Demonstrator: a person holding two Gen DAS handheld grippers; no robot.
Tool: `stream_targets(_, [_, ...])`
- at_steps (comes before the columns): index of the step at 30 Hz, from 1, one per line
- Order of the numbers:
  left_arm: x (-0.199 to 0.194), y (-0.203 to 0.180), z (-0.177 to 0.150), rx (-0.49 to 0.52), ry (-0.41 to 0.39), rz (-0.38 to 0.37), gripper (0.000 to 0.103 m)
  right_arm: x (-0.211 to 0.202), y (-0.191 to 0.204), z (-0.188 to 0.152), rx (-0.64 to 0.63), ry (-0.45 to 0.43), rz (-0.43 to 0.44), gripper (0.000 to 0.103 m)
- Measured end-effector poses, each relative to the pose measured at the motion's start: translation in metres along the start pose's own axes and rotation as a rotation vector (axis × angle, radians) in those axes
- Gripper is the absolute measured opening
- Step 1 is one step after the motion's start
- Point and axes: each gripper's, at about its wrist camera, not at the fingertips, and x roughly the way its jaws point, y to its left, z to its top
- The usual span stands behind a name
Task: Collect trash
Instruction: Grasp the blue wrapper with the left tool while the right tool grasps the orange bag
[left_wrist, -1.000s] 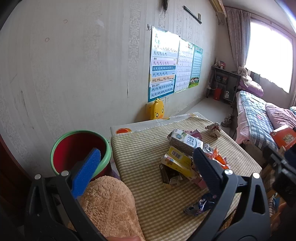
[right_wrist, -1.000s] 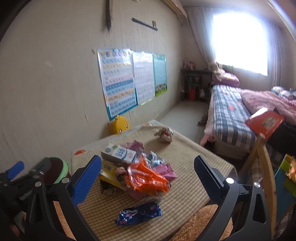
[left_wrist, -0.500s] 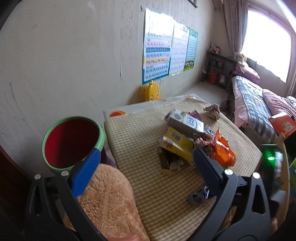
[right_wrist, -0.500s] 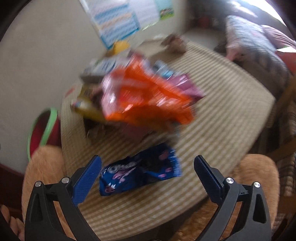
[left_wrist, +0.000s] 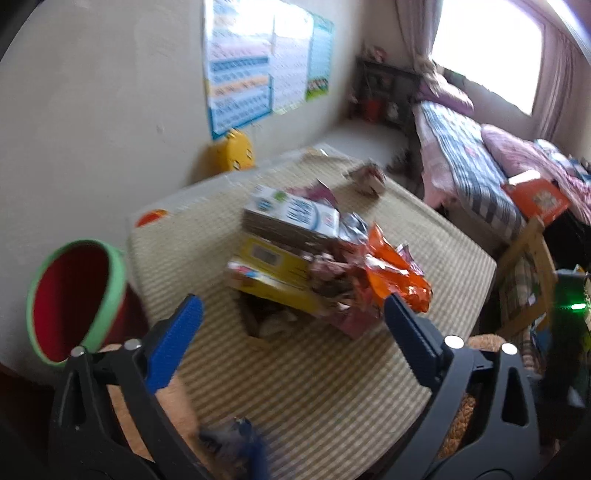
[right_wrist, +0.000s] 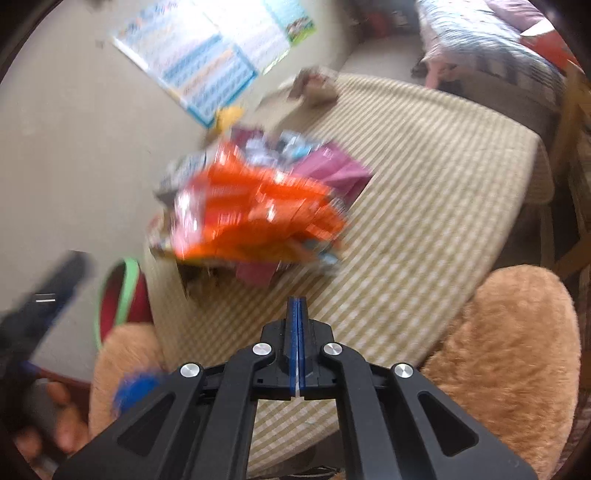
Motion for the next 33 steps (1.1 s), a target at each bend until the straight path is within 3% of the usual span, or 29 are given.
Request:
stream_targets(4, [0.033,-0.015,0.007,0.009,0.068,-0.017,0.082,-0.015,-0.013,0.003,0.036,-0.010,0.014,0.002])
stream_targets(7, [0.051,-0.013,0.014,-0.049,0.119,-0.053,0.078,-0.020,-0.019,0.003,0.059,-0.002,0.021,0.004])
stream_targets(8, [0.057,-0.011,0.016,-0.075,0.136,-0.058,0.076,-0.019,-0.023,0.004,0.069,-0.002,0.020,0.007])
stream_targets(10, [0.068,-0.005,0.017,-0.129,0.185,-0.076,0.072,-0.021,-0.028,0.004,0.088,-0.014,0.019,0.034])
stream_targets(12, [0.075,0.000,0.017,-0.183,0.222,-0.107,0.071,-0.020,-0.030,0.004,0.103,-0.026,0.024,0.037])
stream_targets(17, [0.067,0.016,0.016,-0.325,0.250,-0.259,0.071,-0.016,-0.033,0.005,0.121,-0.015,0.032,0.047])
stream_targets(20, [0.048,0.022,0.021,-0.311,0.257,-0.302,0.072,-0.017,-0.030,0.006,0.105,-0.022,0.026,0.050])
stream_targets(22, [0.031,0.027,0.021,-0.273,0.237,-0.314,0.079,-0.019,-0.024,0.007,0.080,-0.035,0.011,0.055])
stream_targets(24, [0.016,0.029,0.018,-0.212,0.222,-0.290,0.083,-0.022,-0.014,0.014,0.025,-0.067,-0.023,0.061])
stream_targets(27, [0.000,0.032,0.002,-0.091,0.235,-0.260,0.084,-0.019,0.018,0.028,-0.154,-0.122,-0.118,0.082])
stream_targets(30, [-0.006,0.036,-0.019,-0.003,0.270,-0.233,0.086,0.002,0.054,0.036,-0.390,-0.132,-0.251,0.083])
stream_targets(33, [-0.009,0.042,-0.042,-0.007,0.330,-0.244,0.087,0.032,0.074,0.040,-0.530,-0.101,-0.358,0.080])
